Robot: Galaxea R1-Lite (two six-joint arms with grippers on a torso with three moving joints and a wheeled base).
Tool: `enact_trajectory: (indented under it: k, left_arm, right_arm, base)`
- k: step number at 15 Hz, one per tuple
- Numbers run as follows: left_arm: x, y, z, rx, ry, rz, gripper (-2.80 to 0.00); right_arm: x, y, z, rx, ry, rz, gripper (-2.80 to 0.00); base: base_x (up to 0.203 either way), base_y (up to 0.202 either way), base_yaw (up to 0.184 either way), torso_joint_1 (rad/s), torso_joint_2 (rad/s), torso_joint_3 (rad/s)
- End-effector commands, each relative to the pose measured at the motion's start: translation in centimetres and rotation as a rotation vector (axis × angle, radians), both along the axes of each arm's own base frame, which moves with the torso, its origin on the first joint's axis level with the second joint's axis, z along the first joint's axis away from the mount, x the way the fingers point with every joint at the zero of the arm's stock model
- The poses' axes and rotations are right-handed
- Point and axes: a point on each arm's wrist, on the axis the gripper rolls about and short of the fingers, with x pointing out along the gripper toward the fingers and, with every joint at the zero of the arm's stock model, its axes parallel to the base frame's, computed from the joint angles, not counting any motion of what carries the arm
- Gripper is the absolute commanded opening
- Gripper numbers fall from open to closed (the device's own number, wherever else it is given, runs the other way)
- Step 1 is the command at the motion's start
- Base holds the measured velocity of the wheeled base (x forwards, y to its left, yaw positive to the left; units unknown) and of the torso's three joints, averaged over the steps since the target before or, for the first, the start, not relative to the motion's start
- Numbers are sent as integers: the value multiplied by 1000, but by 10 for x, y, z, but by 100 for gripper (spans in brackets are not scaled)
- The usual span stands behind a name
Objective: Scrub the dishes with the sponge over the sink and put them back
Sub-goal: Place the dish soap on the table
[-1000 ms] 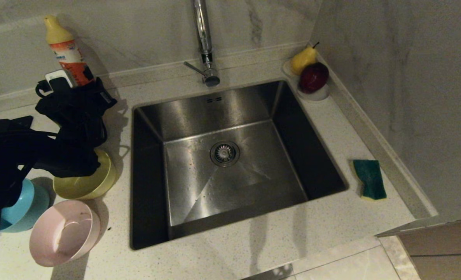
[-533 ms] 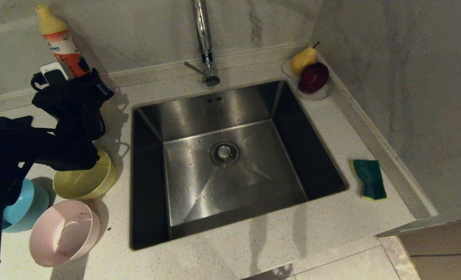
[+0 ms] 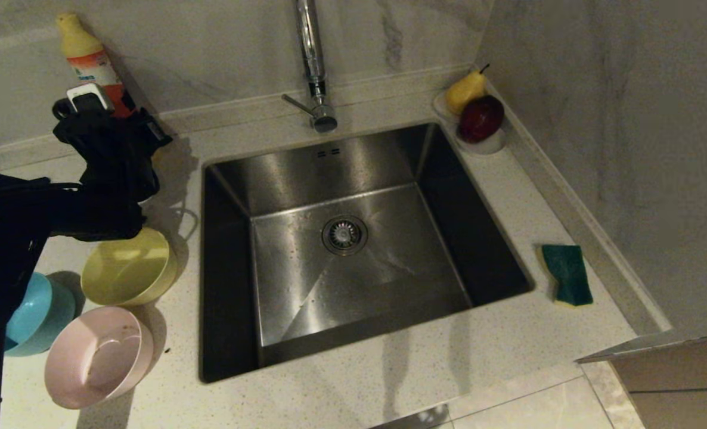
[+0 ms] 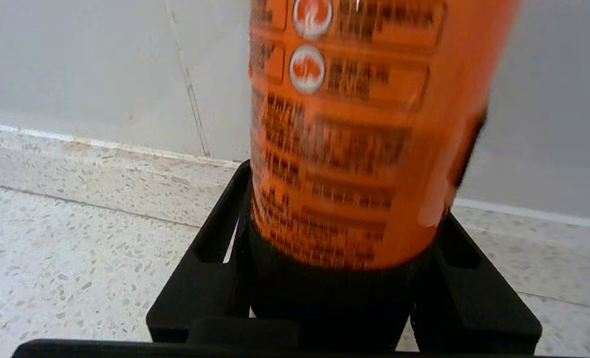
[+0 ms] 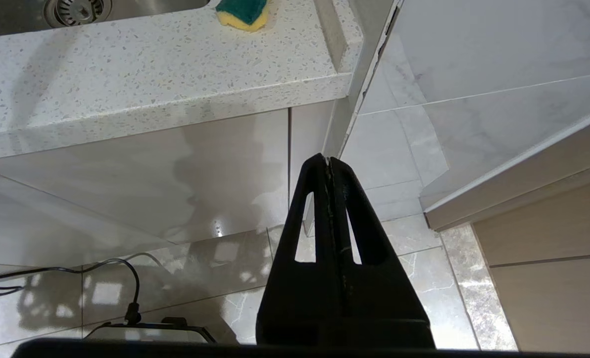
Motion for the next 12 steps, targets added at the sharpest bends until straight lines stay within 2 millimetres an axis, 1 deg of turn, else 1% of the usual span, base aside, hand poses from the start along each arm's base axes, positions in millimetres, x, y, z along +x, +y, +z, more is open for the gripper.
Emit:
enact_trajectory:
  k: [1, 5, 7, 9, 12]
  left_arm:
    - [-5, 1, 16, -7, 2, 14, -280]
    - [-7, 0, 18, -26, 156, 16, -280]
    - [-4, 1, 16, -37, 214, 30, -280]
    - [-2, 2, 17, -46, 228, 42, -280]
    - [1, 2, 23, -46, 196, 41, -280]
  right_arm:
    - [0, 0, 0, 0, 0, 2, -280]
    - [0, 0, 0, 0, -1, 2, -280]
    - [0, 0, 0, 0, -1, 1, -280]
    - [0, 0, 0, 0, 0, 1, -280]
    - [0, 0, 0, 0, -1, 1, -280]
  base:
    - [0, 0, 0, 0, 0, 0]
    - [0, 0, 0, 0, 0, 0]
    - [0, 0, 0, 0, 0, 0]
    - [0, 0, 0, 0, 0, 0]
    - [0, 0, 0, 0, 0, 0]
